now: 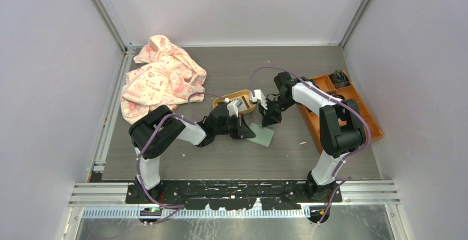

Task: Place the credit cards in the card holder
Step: Close the card holder at the center of the board.

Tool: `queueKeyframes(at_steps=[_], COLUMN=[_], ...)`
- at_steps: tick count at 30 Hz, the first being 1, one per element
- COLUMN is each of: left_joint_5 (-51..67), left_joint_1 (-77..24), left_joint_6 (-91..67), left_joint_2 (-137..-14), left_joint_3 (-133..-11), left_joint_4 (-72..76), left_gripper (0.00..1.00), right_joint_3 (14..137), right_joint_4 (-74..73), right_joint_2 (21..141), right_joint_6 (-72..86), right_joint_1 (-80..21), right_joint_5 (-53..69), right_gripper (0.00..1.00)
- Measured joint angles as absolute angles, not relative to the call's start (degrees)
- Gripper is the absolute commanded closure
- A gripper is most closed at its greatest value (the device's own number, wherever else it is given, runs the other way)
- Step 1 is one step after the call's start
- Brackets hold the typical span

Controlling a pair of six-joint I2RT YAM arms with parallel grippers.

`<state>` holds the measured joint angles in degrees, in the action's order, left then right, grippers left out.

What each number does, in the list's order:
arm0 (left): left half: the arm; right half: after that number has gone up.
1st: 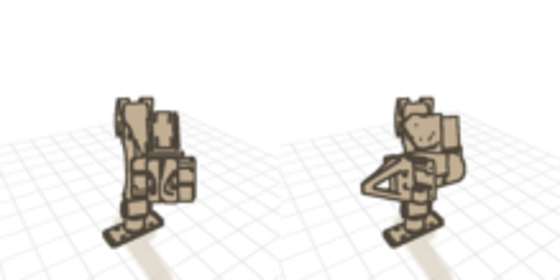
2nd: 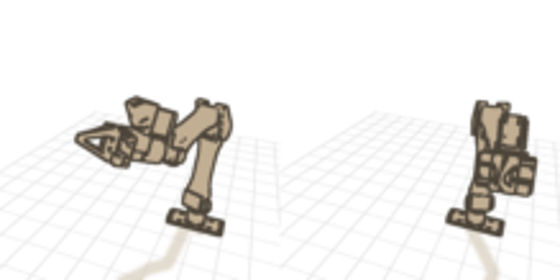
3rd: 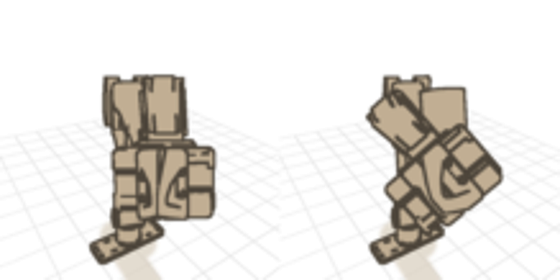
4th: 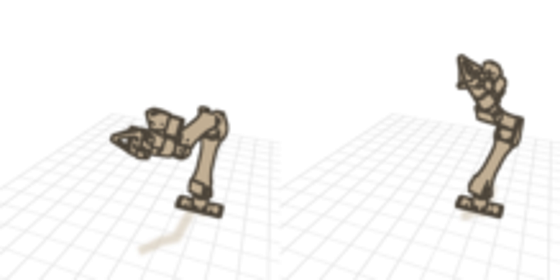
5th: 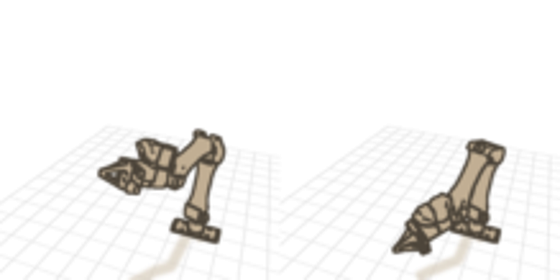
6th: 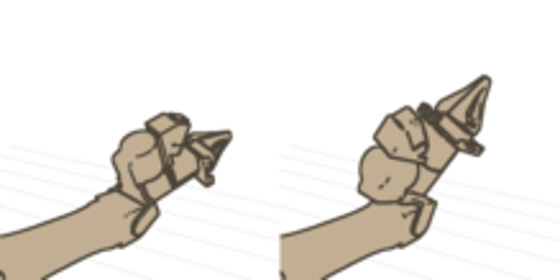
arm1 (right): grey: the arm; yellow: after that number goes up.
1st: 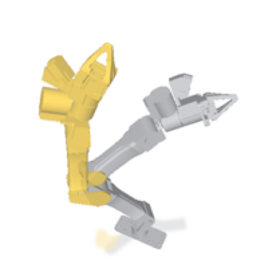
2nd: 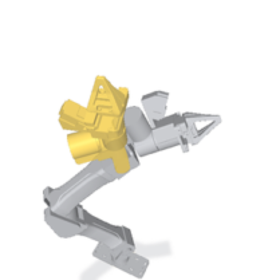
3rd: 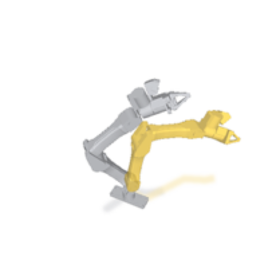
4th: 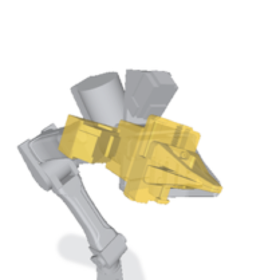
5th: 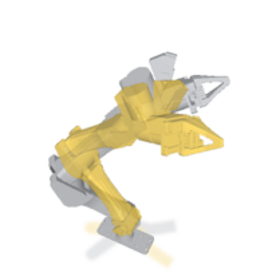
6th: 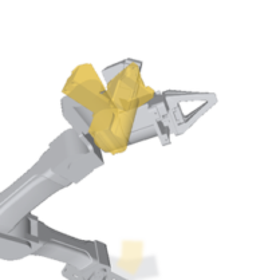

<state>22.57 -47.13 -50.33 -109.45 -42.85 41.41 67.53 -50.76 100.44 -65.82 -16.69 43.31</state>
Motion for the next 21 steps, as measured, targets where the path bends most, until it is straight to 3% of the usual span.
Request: queueKeyframes(at_steps=[21], left_joint_5=[22.6], left_joint_1=[-47.1], left_joint_6=[-51.3], left_joint_2=[-110.4], left_joint_3=[-42.6], left_joint_4=[44.1], left_gripper=[1.00], right_joint_3=[60.1], right_joint_4=[-44.7], right_joint_2=[95.4], right_joint_6=[-69.8], right_joint_1=[-22.8], right_joint_5=[31.5], right_gripper=[0.99])
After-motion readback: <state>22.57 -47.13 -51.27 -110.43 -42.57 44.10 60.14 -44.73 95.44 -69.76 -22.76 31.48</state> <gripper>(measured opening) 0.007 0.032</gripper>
